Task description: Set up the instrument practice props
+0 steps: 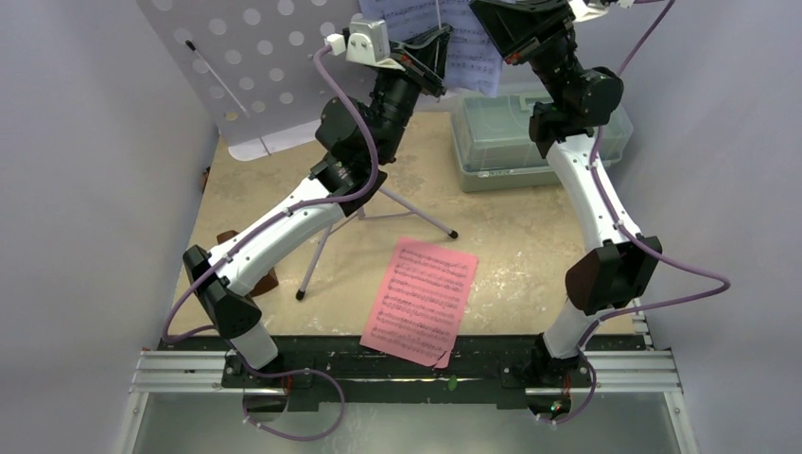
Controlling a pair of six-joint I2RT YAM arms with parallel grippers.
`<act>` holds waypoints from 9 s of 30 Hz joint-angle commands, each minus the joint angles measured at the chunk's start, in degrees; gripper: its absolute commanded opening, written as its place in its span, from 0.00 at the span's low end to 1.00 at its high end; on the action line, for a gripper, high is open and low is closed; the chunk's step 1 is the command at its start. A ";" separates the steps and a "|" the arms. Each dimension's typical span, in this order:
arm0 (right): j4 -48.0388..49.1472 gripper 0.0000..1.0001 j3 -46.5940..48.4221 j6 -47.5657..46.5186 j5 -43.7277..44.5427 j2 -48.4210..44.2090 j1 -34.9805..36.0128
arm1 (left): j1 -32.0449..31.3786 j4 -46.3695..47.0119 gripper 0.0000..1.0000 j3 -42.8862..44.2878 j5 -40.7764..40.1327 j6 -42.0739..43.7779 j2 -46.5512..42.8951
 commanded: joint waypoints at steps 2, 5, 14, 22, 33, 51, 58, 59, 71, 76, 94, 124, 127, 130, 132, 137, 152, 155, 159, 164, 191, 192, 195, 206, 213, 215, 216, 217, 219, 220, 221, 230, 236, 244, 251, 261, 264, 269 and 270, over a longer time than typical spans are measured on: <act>4.39 0.00 0.28 2.73 1.41 0.61 1.17 | 0.27 2.32 0.00 -0.13 0.51 -0.28 -3.24; 4.39 0.00 0.70 2.74 0.94 1.22 2.10 | 0.26 2.38 0.00 -0.11 0.59 -0.35 -3.33; 4.01 0.00 -1.58 2.05 1.12 1.06 3.10 | 0.27 2.87 0.00 -0.99 0.61 -0.55 -4.00; 3.30 0.00 -0.08 1.93 1.65 2.61 3.39 | 0.27 3.24 0.00 -1.55 0.26 -0.37 -4.29; 3.50 0.00 1.19 2.37 1.15 3.76 4.54 | 0.27 3.71 0.00 -1.91 0.35 -0.37 -4.38; -18.64 0.44 0.30 -14.53 1.32 -4.80 4.17 | 0.27 5.01 0.37 -6.95 -1.88 -2.87 -7.85; -39.18 0.68 1.07 -27.53 7.10 -9.79 2.48 | 0.27 3.83 0.57 -10.25 -0.86 -5.07 -10.86; -42.72 0.72 1.50 -29.50 8.52 -10.46 1.86 | 0.27 3.04 0.60 -10.30 -0.50 -5.46 -11.18; -62.25 0.97 -19.51 -48.12 16.39 -29.17 -4.21 | -8.54 -5.67 0.92 -18.15 5.01 4.32 -21.78; -56.25 0.97 -42.79 -43.83 16.29 -38.82 -4.21 | -10.45 -10.68 0.93 -15.84 7.02 8.78 -23.35; -65.23 0.97 -66.63 -40.46 -5.30 -25.29 -3.93 | -10.57 -40.53 0.92 -42.51 31.67 -1.64 -22.16; -46.66 0.64 -77.01 -36.23 -1.01 -11.72 2.56 | -11.78 -29.69 0.87 -60.25 10.01 -11.73 0.04; -40.67 0.58 -80.64 -31.77 -3.18 -13.26 2.66 | -11.77 -25.32 0.87 -61.83 12.38 -12.35 -0.84; -37.90 0.49 -82.11 -29.47 -3.56 -15.30 2.60 | -11.77 -23.41 0.86 -61.92 14.58 -12.64 -0.88; -38.19 0.38 -81.95 -29.28 -3.70 -16.80 2.66 | -11.77 -24.11 0.85 -60.98 14.67 -11.97 -1.63; -45.61 0.00 -77.31 -38.16 -2.25 -23.03 2.54 | -11.77 -24.44 0.84 -61.31 9.98 -10.59 -11.67; -47.75 0.00 -66.55 -45.96 -22.48 -62.83 2.62 | -11.77 -19.06 0.97 -59.10 -2.54 -5.96 -47.78; -41.91 0.00 -63.72 -39.83 -30.23 -62.34 2.63 | -11.77 -18.39 0.98 -58.03 2.20 -4.34 -46.99; -34.68 0.00 -59.10 -31.15 -39.19 -59.80 2.67 | -11.77 -16.93 0.95 -57.61 13.82 -1.35 -46.61; -56.07 0.00 -49.81 -45.89 -43.98 -59.11 2.66 | -11.77 -17.41 0.93 -58.18 20.78 0.03 -51.45; -40.48 0.00 -50.53 -34.58 -32.50 -54.00 2.66 | -11.77 -15.48 0.00 -53.59 31.52 -3.94 -52.96; -37.77 0.00 -51.40 -32.27 -30.87 -53.30 2.64 | -11.77 -15.73 0.00 -53.24 28.85 -3.41 -53.43; -32.52 0.25 -53.66 -27.29 -26.15 -50.60 2.64 | -11.77 -14.31 0.00 -52.65 22.28 -2.05 -54.73; 16.64 0.75 -59.21 5.02 -21.06 -39.46 6.89 | -11.77 -4.56 0.00 -50.34 16.57 -0.32 -53.44; 32.16 0.69 -55.54 14.84 -19.49 -33.75 8.05 | -11.77 -4.12 0.00 -49.45 15.73 0.68 -52.92; 34.31 0.62 -54.43 15.54 -18.39 -32.67 8.36 | -11.77 -3.97 0.00 -49.60 15.63 0.65 -52.69; 34.28 0.55 -53.88 15.34 -17.83 -32.32 8.62 | -11.77 -4.17 0.00 -49.51 15.56 0.56 -52.52; 33.59 0.46 -53.17 14.75 -17.30 -32.08 8.85 | -11.77 -4.47 0.00 -49.26 15.36 0.38 -52.47; 31.49 0.23 -51.82 12.43 -16.38 -32.01 9.58 | -11.77 -4.94 0.00 -49.06 14.77 0.22 -52.52; 29.89 0.04 -51.16 10.63 -16.01 -32.20 9.96 | -11.77 -4.98 0.00 -49.19 14.27 0.21 -52.69; 27.48 0.00 -50.40 8.32 -15.63 -32.44 10.21 | -11.77 -4.98 0.00 -49.33 13.56 0.17 -52.84; -3.97 0.00 -35.50 -16.40 -8.82 -33.46 10.59 | -11.77 -16.80 0.58 -48.30 2.58 -0.13 -56.41; -4.52 0.00 -21.18 -15.23 -9.92 -23.01 10.69 | -11.77 -23.47 0.70 -48.04 -10.55 -3.19 -61.55; -8.59 0.00 -6.64 -19.42 -8.52 -13.87 13.38 | -11.77 -34.66 0.72 -43.55 -24.96 -5.39 -63.40; -19.30 0.00 6.44 -28.32 -6.03 -8.12 17.64 | -11.77 -36.09 0.75 -37.53 -31.99 -2.94 -61.18; -23.80 0.00 14.81 -32.37 -2.95 -3.22 20.29 | -11.77 -40.28 0.85 -23.75 -41.05 1.84 -49.52; -24.66 0.00 17.60 -32.96 -2.48 -1.53 20.75 | -11.77 -37.26 0.85 -23.01 -42.47 4.26 -47.92; -26.96 0.00 22.83 -34.38 -2.27 1.69 21.63 | -11.77 -30.13 0.82 -24.85 -45.97 10.84 -46.61; -26.86 0.00 22.96 -34.48 -2.34 1.93 21.71 | -11.77 -27.16 0.81 -25.78 -46.65 13.09 -46.39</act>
